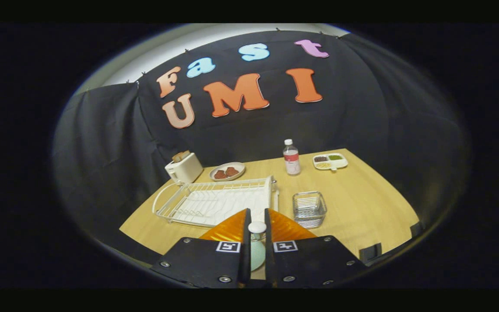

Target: Take the plate from the dish rack, then take the spoon from the basket and place it into the plate.

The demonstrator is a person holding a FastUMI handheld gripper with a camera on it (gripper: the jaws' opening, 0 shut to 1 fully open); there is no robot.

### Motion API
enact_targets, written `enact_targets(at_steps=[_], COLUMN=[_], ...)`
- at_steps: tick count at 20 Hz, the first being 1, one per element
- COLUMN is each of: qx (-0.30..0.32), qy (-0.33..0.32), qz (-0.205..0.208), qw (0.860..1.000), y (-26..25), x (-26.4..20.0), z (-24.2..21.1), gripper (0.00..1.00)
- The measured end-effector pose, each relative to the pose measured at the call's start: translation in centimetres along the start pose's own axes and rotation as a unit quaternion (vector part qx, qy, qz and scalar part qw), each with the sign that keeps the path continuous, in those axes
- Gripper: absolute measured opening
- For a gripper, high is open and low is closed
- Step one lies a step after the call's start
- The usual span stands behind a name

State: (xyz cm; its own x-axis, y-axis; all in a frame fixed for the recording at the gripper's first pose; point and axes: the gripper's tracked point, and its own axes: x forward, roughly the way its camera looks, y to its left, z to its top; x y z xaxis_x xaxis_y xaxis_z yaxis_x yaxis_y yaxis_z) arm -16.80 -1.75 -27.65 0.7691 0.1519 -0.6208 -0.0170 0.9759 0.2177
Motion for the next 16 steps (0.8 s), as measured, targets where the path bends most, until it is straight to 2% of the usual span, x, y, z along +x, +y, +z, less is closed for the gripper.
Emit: enact_targets(at_steps=[3, 9, 12, 16], qx=[0.005, 0.006, 0.013, 0.004], qy=[0.02, 0.066, 0.073, 0.122], qz=[0.034, 0.069, 0.077, 0.071], qw=[0.999, 0.995, 0.994, 0.99], y=[2.9, 5.9, 5.8, 3.9], x=[2.1, 5.3, 5.2, 4.0], z=[-2.7, -7.8, -8.7, -11.8], gripper=[0.13, 0.13, 0.14, 0.2])
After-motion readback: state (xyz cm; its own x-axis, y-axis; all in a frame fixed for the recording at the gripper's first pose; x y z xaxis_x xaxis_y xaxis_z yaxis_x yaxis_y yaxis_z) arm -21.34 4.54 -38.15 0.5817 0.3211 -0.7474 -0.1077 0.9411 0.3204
